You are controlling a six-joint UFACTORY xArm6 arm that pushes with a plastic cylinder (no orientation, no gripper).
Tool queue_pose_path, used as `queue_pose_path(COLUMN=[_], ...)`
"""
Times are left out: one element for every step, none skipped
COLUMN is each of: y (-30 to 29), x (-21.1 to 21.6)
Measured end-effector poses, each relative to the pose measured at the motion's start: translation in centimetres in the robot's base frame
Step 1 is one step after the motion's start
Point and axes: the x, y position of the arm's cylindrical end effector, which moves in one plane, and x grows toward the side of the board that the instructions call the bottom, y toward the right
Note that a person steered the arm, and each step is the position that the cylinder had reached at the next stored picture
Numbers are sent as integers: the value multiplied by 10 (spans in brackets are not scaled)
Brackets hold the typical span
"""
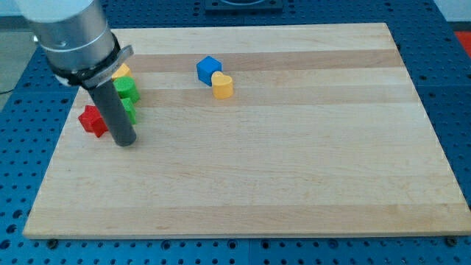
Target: Push the red start into the red circle
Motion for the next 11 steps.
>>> queue_pose_path(y=[-2,-9,-31,-50,-66,-79,-80,-71,-70,-70,-52], x=[15,27,28,28,28,28,7,-10,-22,-26,-18])
